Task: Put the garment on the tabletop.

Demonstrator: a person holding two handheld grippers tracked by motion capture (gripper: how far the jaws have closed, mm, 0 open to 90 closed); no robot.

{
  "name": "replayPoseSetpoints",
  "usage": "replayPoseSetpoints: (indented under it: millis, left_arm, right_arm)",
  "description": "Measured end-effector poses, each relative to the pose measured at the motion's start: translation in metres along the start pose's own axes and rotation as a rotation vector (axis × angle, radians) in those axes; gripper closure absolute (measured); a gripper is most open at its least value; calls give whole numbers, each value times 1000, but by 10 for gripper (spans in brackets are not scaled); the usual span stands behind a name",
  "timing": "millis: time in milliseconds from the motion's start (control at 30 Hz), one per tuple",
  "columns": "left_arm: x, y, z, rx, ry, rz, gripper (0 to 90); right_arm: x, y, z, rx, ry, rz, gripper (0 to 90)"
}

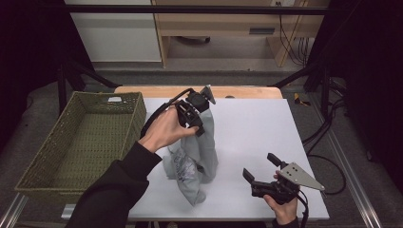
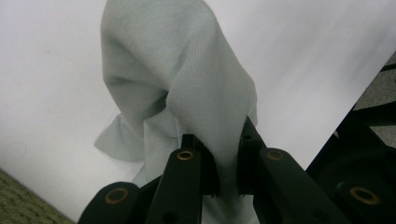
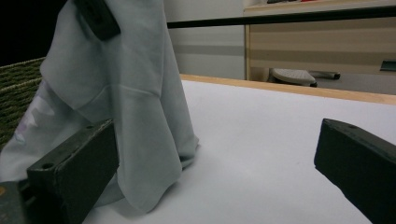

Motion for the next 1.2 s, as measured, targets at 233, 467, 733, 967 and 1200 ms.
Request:
replayPoseSetpoints:
  millis: [233, 467, 733, 967, 1200]
  left_arm:
    - [1, 6, -17, -1, 25, -3, 820]
    - [2, 13, -31, -8, 44, -16, 810]
    - [5, 16, -42, -36, 59, -20, 657]
    - [5, 12, -38, -151, 104, -17, 242]
    - [1, 16, -28, -246, 66, -51, 107]
  right_arm:
    - [1, 1, 1, 17, -7, -17, 3]
    - [3, 1, -1, 12, -5, -18, 3]
    - [3, 2, -3, 17, -8, -6, 3]
    - [1, 2, -2, 19, -2, -7, 3]
    - [2, 1, -3, 15, -8, -8, 3]
Point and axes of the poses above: each handheld gripper's, and its own axes: z roughly backward along the jaws, y roughly out of its underside, x roughly to its left, the point moved 6 cm from there along -z, roughly forward along the jaws, and after that the axes turned 10 degrees about z, right-handed, at the moved point
